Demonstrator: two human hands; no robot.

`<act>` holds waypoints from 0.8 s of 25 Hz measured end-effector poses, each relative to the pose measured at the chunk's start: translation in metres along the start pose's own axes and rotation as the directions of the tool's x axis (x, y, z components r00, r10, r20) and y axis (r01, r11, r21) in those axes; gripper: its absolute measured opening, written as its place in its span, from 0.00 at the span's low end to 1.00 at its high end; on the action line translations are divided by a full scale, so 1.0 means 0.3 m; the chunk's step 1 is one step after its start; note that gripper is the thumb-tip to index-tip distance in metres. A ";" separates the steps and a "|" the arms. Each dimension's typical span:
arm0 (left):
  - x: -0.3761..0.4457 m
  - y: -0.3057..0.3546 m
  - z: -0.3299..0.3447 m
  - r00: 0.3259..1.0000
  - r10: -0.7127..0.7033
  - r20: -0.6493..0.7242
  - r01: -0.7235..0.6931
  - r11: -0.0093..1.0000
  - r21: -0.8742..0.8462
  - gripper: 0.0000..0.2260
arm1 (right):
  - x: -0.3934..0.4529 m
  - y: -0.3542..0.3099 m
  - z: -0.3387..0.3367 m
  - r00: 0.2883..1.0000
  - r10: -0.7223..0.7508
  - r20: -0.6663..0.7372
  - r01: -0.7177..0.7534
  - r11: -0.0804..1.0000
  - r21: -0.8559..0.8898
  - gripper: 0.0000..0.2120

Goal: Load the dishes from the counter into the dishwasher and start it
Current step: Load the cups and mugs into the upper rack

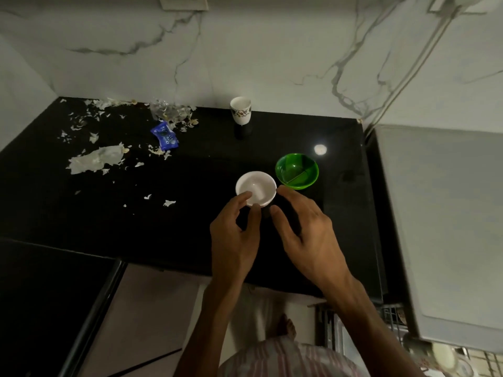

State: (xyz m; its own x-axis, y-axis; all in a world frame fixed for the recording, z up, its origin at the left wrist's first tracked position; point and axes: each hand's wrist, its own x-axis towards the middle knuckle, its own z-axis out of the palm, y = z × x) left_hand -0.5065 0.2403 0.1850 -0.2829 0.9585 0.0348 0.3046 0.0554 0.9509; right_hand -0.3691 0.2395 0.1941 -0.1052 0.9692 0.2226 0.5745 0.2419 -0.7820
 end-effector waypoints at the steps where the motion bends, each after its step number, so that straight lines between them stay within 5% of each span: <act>1: 0.019 0.004 0.010 1.000 0.000 -0.017 0.000 1.000 0.005 0.11 | 0.028 0.010 -0.004 1.000 0.002 0.024 -0.003 1.000 0.009 0.23; 9: 0.208 -0.032 0.051 0.998 -0.018 -0.057 0.021 0.998 0.058 0.12 | 0.271 0.091 0.051 0.995 -0.035 0.094 0.037 0.999 -0.025 0.22; 20: 0.817 -0.102 0.055 0.997 -0.037 0.074 0.022 0.983 0.184 0.17 | 0.773 0.166 0.297 0.994 0.040 0.101 -0.020 0.981 -0.192 0.20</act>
State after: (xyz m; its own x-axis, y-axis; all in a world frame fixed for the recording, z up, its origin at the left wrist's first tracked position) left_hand -0.5701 0.4782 0.1592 -0.2256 0.9739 -0.0230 0.4606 0.1274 0.8784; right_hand -0.4373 0.4803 0.1549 -0.1630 0.9779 0.1312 0.7214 0.2088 -0.6602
